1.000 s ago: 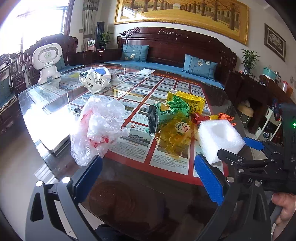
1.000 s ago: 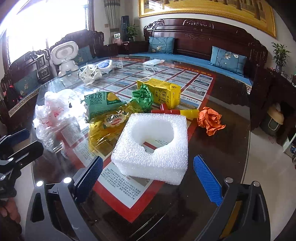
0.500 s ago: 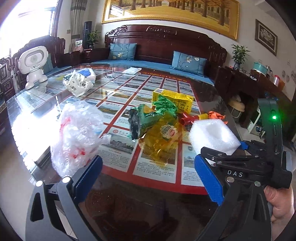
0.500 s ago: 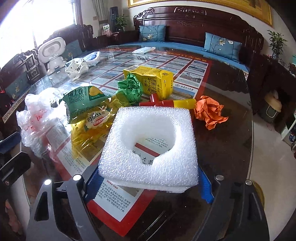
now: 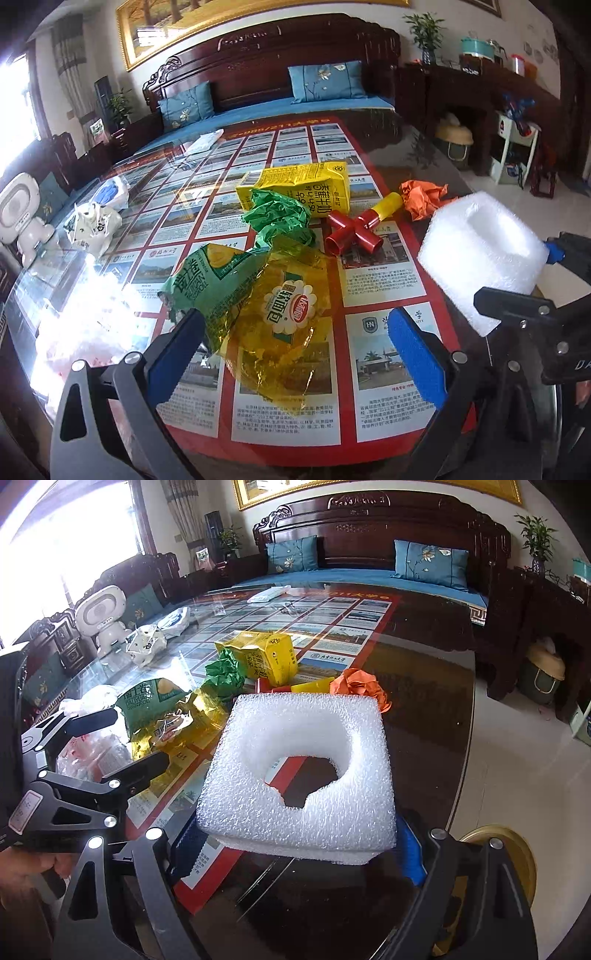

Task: Collect trash
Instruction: 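Grasp the white foam block with the right tool while the left tool grasps the yellow snack bag, then carry the foam block and yellow snack bag over the yellow bucket and open both tools, then move both tools back over the table, then grasp the clear plastic bag with the left tool while the right tool grasps the green snack bag, then carry the plastic bag and green snack bag to the yellow bucket and open both tools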

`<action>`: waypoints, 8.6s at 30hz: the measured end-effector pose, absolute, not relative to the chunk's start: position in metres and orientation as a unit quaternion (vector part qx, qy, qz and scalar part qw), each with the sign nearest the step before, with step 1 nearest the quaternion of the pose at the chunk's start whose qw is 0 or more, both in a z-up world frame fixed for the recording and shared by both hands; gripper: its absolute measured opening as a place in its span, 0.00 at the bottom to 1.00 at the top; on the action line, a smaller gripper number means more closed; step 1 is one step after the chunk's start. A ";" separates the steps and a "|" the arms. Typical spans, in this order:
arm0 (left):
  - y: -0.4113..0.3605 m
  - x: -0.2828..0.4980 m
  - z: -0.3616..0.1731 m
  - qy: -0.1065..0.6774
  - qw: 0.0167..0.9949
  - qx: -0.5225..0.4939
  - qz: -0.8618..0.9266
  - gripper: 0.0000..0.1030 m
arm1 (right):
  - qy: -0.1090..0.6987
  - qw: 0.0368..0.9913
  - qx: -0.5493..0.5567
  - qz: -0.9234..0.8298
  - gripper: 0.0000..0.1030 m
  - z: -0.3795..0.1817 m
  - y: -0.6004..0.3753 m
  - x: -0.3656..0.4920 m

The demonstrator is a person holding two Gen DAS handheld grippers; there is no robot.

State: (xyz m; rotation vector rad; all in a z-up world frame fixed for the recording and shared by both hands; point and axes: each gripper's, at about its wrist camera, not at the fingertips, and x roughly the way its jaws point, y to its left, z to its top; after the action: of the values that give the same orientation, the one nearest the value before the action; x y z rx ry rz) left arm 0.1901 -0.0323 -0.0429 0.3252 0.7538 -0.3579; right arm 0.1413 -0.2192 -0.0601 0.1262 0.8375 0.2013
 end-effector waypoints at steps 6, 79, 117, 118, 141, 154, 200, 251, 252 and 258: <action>-0.033 0.221 -0.057 0.415 0.875 0.165 -0.186 0.96 | 0.402 0.907 0.079 0.100 0.79 -0.062 -0.229 0.146; -0.399 0.148 -0.146 0.546 0.695 0.171 -0.436 0.27 | 0.470 0.874 0.100 -0.076 0.79 -0.118 -0.522 0.006; -0.416 0.145 -0.152 0.516 0.724 0.221 -0.401 0.90 | 0.523 0.844 0.082 -0.085 0.86 -0.158 -0.536 0.037; -0.415 0.146 -0.151 0.516 0.725 0.219 -0.401 0.90 | 0.524 0.844 0.080 -0.084 0.86 -0.158 -0.534 0.036; -0.202 0.113 -0.023 0.387 0.882 0.096 -0.251 0.96 | 0.343 0.938 0.000 0.049 0.92 -0.047 -0.382 0.033; 0.015 0.110 0.005 0.349 0.935 0.022 -0.057 0.96 | 0.306 0.933 -0.025 0.187 0.92 -0.016 -0.220 0.074; 0.130 0.169 -0.033 0.346 0.937 -0.033 -0.040 0.27 | 0.382 0.894 0.004 0.233 0.92 -0.040 -0.084 0.175; 0.002 0.104 0.002 0.334 0.917 -0.015 -0.216 0.27 | 0.364 0.909 0.064 0.192 0.02 -0.021 -0.214 0.109; -0.007 0.103 0.001 0.337 0.915 -0.012 -0.224 0.27 | 0.362 0.911 0.066 0.185 0.02 -0.021 -0.222 0.105; -0.075 0.102 -0.004 0.353 0.894 0.012 -0.275 0.27 | 0.357 0.922 0.082 0.127 0.02 -0.025 -0.299 0.074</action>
State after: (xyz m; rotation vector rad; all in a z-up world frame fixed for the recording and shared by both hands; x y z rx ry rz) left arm 0.1015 -0.0747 -0.0043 0.0250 0.7319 -0.5693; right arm 0.0743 -0.2986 -0.0250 0.1689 0.7336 0.2613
